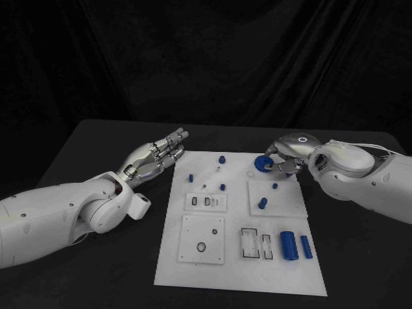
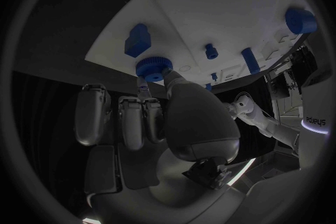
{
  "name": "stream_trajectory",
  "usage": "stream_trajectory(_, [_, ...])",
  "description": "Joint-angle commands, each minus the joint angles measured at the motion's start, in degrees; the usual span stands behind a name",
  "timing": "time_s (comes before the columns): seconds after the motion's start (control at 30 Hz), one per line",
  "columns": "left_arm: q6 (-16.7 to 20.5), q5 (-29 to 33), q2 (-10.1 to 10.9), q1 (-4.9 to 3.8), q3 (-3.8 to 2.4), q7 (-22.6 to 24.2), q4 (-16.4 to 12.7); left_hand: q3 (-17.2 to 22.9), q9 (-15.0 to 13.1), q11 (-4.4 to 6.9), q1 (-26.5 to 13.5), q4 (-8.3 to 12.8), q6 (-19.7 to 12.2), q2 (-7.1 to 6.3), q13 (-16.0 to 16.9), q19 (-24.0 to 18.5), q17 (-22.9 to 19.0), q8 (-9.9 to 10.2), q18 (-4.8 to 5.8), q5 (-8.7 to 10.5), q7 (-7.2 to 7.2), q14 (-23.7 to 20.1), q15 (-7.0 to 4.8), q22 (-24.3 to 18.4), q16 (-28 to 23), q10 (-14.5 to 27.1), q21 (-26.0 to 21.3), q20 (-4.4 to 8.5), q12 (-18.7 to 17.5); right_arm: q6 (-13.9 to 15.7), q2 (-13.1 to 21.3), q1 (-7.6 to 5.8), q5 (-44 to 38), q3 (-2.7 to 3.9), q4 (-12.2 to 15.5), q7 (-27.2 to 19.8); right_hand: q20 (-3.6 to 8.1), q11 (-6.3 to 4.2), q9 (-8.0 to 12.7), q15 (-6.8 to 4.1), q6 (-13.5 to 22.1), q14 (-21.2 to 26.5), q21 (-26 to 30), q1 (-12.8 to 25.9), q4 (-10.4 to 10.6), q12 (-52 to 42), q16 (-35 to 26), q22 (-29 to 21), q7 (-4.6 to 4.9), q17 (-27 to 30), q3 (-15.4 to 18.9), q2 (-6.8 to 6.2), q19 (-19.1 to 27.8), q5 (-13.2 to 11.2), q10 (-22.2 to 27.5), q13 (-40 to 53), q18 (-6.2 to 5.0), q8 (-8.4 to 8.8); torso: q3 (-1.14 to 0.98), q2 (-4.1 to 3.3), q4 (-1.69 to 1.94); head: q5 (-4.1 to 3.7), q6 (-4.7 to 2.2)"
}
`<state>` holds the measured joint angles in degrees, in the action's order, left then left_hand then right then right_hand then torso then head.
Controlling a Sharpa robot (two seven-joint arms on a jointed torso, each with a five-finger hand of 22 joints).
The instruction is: Assemble the parts on the task board
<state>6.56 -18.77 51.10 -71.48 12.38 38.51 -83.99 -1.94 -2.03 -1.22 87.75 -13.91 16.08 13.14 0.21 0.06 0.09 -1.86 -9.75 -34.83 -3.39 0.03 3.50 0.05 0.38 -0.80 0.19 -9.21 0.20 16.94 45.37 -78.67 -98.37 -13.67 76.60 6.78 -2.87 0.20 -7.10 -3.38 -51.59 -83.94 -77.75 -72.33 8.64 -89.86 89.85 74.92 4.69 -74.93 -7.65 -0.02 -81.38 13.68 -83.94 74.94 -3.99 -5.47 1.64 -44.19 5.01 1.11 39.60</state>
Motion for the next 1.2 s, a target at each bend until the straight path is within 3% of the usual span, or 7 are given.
stream_trajectory(0.03, [-0.7, 0.0, -0.1, 0.13, -0.04, 0.4, 0.0, 0.3, -0.1, -0.39, 0.2, 0.1, 0.2, -0.19, 0.0, -0.1, -0.1, -0.3, -0.08, -0.26, -0.04, 0.0, 0.31, -0.1, -0.4, -0.1, -0.2, -0.43, 0.0, 0.0, -0.1, 0.69, -0.4, -0.28, -0.2, -0.6, -0.09, -0.54, -0.8, -0.21, -1.2, -6.1, 0.4, -0.9, -0.6, -0.1, 0.1, 6.7, -0.23, -15.1, -0.2, 0.15, 0.4, 1.3, -6.1, 15.1, 0.49, -0.64, -0.02, -0.02, 0.04, -0.03, -0.02])
stream_trajectory(0.23, [-0.7, 0.0, -0.1, 0.19, -0.04, 0.2, 0.1, 0.4, 0.0, -0.42, 0.2, 0.1, 0.1, -0.19, 0.0, -0.1, -0.1, -0.3, -0.09, -0.28, -0.06, 0.0, 0.33, -0.1, -0.4, 0.0, -0.2, -0.45, 0.0, 1.6, 0.0, 0.92, -0.4, -0.28, -0.1, -1.6, 0.69, -1.64, -3.7, -1.08, -5.6, -6.1, 0.5, -1.8, -2.1, -0.1, 0.1, 7.0, -1.59, -15.1, -1.7, 0.08, 0.4, 6.8, -6.1, 15.1, 0.48, -2.81, 0.00, -0.02, 0.00, 0.09, 0.03])
stream_trajectory(0.4, [-0.6, 0.0, -0.1, 0.23, -0.04, 0.0, 0.2, 0.5, 0.0, -0.47, 0.2, 0.2, -0.2, -0.23, 0.0, -0.1, -0.1, -0.2, -0.10, -0.28, -0.10, 0.0, 0.37, -0.1, -0.4, 0.0, -0.2, -0.51, 0.0, 3.1, 0.3, 0.98, -0.4, -0.28, 0.3, -2.1, 1.16, -2.07, -5.9, -1.56, -6.2, -6.1, 0.5, -1.7, -2.9, -0.1, 0.1, 7.3, -2.02, -15.1, -2.3, -0.41, 0.3, 10.6, -6.1, 15.1, 0.54, -3.48, 0.02, 0.01, -0.03, 0.25, -0.02])
stream_trajectory(0.7, [-0.4, 0.0, 0.3, 0.29, -0.04, -0.3, 0.0, 0.5, 0.0, -0.47, 0.2, 0.2, -0.2, -0.23, 0.0, -0.1, -0.1, -0.2, -0.10, -0.28, -0.10, 0.0, 0.37, -0.1, -0.4, 0.0, -0.2, -0.51, 0.0, 5.2, 1.3, 0.87, 3.8, -0.24, 2.7, -2.2, 1.34, -2.27, -7.3, -1.72, -6.4, -6.1, -0.3, -1.4, -3.1, -0.1, 0.1, 7.9, -2.19, -15.1, -2.7, -0.75, -0.4, 12.2, -6.1, 15.1, 0.76, -3.81, 0.05, 0.07, -0.03, 0.58, -0.06])
stream_trajectory(0.77, [-0.4, 0.0, 0.4, 0.29, -0.04, -0.4, 0.0, 0.7, 0.0, -0.50, 0.2, 0.3, -0.3, -0.25, 0.0, -0.1, -0.1, -0.2, -0.11, -0.28, -0.13, 0.0, 0.40, -0.1, -0.4, 0.1, -0.2, -0.55, 0.0, 5.3, 1.4, 0.72, 4.6, -0.23, 3.2, -2.2, 1.25, -1.99, -7.8, -1.50, -6.1, -6.1, -0.2, -1.2, -3.1, -0.1, 0.1, 7.9, -1.65, -15.1, -3.0, -0.99, -0.4, 13.3, -6.1, 15.1, 0.78, -3.62, 0.03, 0.06, -0.02, 0.64, 0.03])
stream_trajectory(1.2, [-0.4, 0.0, 0.2, 0.31, -0.04, -0.8, 0.0, 0.7, 0.0, -0.58, 0.2, 0.4, -0.2, -0.29, 0.0, -0.1, -0.1, -0.2, -0.12, -0.26, -0.19, 0.0, 0.43, -0.1, -0.4, 0.0, -0.2, -0.59, 0.0, 4.0, 0.0, 0.25, 5.9, -0.21, 5.2, -1.9, 0.95, -1.45, -8.1, -1.06, -5.3, -6.1, -0.4, -0.3, -2.5, -0.1, 0.1, 8.1, -0.94, -15.1, -3.5, -1.02, -0.6, 13.2, -6.1, 15.1, 0.83, -2.95, 0.17, 0.05, 0.02, 0.72, 0.14])
